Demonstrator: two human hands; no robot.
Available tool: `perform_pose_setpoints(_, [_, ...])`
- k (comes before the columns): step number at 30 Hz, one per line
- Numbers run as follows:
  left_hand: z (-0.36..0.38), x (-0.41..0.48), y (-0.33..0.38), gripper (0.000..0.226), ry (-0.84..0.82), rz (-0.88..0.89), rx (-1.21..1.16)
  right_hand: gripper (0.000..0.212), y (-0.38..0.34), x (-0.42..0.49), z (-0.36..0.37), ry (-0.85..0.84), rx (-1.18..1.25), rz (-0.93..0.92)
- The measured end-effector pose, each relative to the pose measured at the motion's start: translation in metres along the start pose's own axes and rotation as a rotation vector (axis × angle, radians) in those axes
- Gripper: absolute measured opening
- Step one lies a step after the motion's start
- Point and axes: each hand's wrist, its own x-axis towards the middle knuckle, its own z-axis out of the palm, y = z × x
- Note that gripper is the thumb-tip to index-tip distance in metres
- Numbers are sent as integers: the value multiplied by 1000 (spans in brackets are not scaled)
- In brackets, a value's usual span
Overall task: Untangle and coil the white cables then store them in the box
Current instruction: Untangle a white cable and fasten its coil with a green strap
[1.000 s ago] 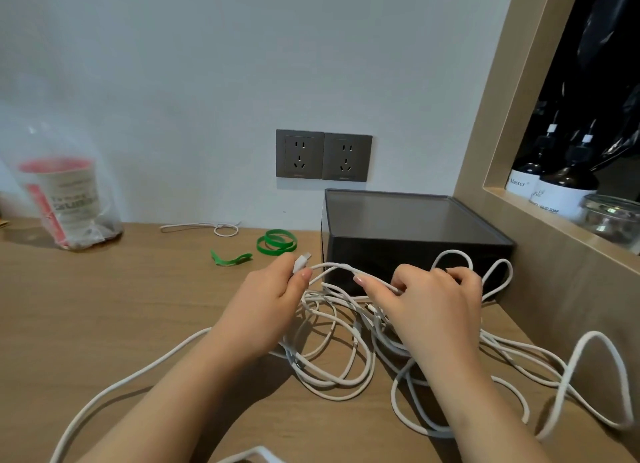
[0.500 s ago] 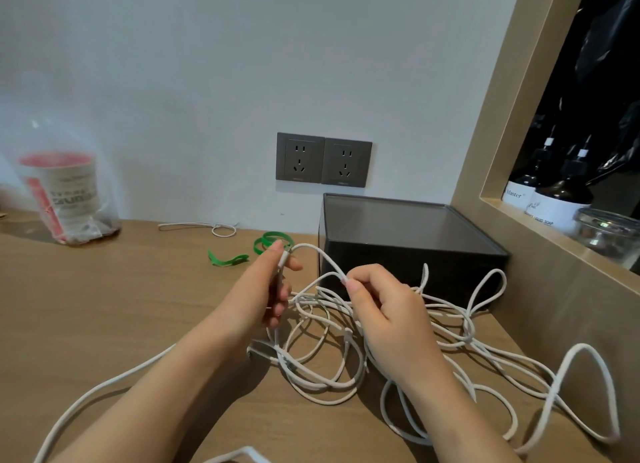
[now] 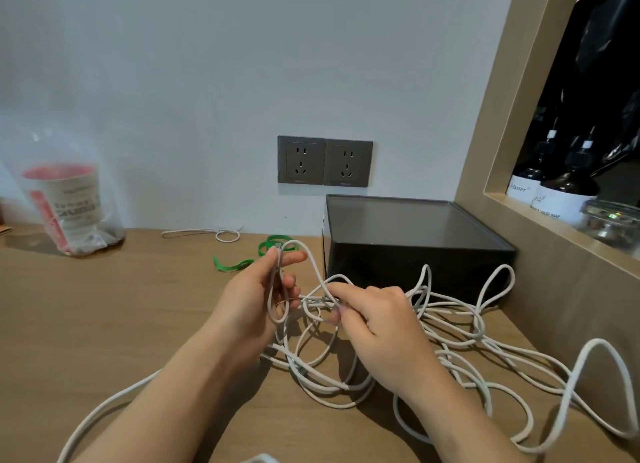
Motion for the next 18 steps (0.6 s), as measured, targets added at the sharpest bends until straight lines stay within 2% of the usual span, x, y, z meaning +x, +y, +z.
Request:
perform_pose_setpoints(3, [-1,0,-1,47,-31,-30,-9,46,3,0,2,6,-47,-17])
perform_pose_setpoints(7, [-1,-5,1,57,-88,-68,-18,36,1,0,1,-83,-154,-62])
perform_pose_setpoints(12, [0,-8,-1,36,-95,-15,122,40,-1,0,-6,-137,-225,-100])
perform_pose_setpoints(15, [2,-7,-2,27,-38,21,119,34,1,1,0,-61,-254,-90])
perform_pose_setpoints(18, [-1,-3,-1,25,-33,49,-33,16,6,1,6,156,-294,-109])
